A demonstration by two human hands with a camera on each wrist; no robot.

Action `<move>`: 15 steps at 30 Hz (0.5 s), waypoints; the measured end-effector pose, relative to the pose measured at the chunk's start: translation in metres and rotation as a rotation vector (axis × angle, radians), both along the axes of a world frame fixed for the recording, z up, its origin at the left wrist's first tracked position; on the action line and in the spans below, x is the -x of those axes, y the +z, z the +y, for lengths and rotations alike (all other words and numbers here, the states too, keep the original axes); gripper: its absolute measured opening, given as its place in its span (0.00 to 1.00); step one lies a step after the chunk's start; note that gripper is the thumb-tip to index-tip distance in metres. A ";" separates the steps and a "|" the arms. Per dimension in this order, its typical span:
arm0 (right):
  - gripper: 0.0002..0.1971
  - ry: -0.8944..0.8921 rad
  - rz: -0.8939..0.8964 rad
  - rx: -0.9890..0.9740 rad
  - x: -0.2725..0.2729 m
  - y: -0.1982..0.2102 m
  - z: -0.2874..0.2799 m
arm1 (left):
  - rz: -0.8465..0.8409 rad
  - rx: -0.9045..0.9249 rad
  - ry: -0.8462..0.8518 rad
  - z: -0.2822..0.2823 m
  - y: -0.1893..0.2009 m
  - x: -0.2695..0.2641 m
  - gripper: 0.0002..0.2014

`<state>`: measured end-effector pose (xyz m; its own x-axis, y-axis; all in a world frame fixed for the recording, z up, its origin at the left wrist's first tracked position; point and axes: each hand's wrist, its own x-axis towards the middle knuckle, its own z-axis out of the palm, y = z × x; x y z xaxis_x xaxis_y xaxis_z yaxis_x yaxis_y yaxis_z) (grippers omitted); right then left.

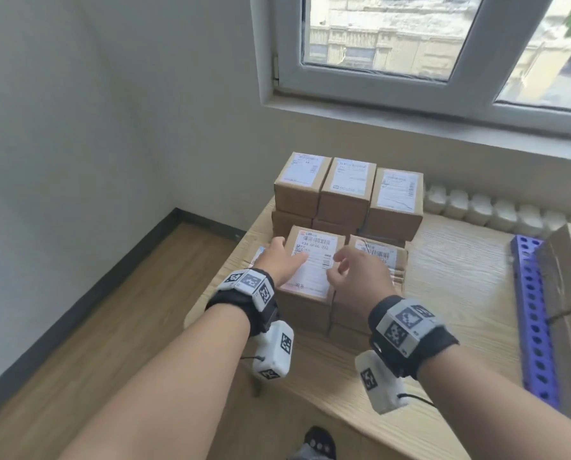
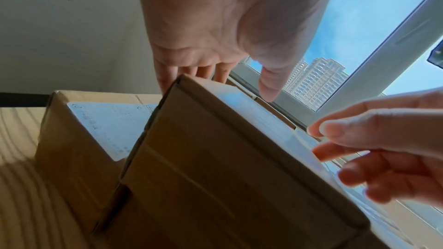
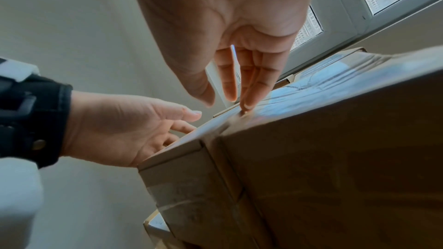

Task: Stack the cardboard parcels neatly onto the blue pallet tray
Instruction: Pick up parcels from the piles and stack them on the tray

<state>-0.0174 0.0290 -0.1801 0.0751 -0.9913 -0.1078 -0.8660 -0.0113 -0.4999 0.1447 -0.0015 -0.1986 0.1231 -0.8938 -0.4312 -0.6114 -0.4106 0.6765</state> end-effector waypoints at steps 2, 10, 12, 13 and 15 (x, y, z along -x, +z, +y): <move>0.15 -0.027 -0.020 0.004 -0.001 -0.002 -0.003 | 0.036 -0.023 0.027 -0.008 -0.005 -0.002 0.35; 0.15 -0.127 -0.036 0.006 -0.011 -0.002 -0.003 | 0.189 -0.132 0.034 -0.013 -0.022 -0.010 0.33; 0.16 -0.174 -0.074 -0.019 -0.017 -0.001 0.000 | 0.224 -0.138 0.042 -0.012 -0.022 -0.014 0.35; 0.18 -0.197 -0.096 -0.032 -0.020 0.000 0.001 | 0.247 -0.141 0.041 -0.010 -0.020 -0.017 0.35; 0.20 -0.227 -0.134 -0.042 -0.027 0.001 0.004 | 0.299 -0.151 0.060 -0.010 -0.022 -0.023 0.37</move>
<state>0.0100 0.0327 -0.1790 -0.1318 -0.9793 -0.1533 -0.7701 0.1986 -0.6063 0.1680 -0.0115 -0.2208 0.0219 -0.8123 -0.5829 -0.3667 -0.5489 0.7512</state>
